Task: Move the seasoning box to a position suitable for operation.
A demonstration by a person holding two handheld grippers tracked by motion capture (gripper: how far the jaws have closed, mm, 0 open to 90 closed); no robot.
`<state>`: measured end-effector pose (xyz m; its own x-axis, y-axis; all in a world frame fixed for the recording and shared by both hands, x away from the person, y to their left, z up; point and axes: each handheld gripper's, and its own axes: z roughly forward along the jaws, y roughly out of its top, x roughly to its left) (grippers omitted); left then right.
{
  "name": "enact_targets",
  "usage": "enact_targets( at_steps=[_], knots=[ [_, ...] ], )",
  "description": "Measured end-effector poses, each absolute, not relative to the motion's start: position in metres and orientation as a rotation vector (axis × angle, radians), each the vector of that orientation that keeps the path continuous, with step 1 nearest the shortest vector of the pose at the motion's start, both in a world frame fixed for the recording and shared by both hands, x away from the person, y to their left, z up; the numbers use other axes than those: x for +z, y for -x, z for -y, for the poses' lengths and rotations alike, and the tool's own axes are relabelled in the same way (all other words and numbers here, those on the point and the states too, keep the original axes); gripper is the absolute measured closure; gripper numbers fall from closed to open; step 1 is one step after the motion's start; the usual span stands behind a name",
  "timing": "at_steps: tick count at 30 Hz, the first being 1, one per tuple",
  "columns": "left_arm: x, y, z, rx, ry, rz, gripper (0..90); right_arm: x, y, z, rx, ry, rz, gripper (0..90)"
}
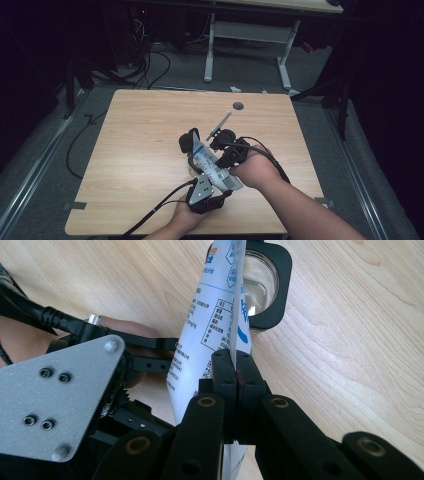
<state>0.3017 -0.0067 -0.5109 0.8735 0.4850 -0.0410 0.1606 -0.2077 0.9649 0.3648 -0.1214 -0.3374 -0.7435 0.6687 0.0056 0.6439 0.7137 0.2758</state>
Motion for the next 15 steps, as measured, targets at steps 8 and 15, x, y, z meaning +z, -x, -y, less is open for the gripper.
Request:
enact_targets(
  at_steps=[8,15],
  knots=[
    [-0.507,-0.3,0.012,0.345,-1.815,-0.501,56.4,-0.341,-0.369,0.122,0.382,-1.105,-2.814,90.0],
    [-0.501,-0.306,0.019,0.343,-1.833,-0.524,56.4,-0.339,-0.374,0.127,0.373,-1.125,-2.782,90.0]
  ],
)
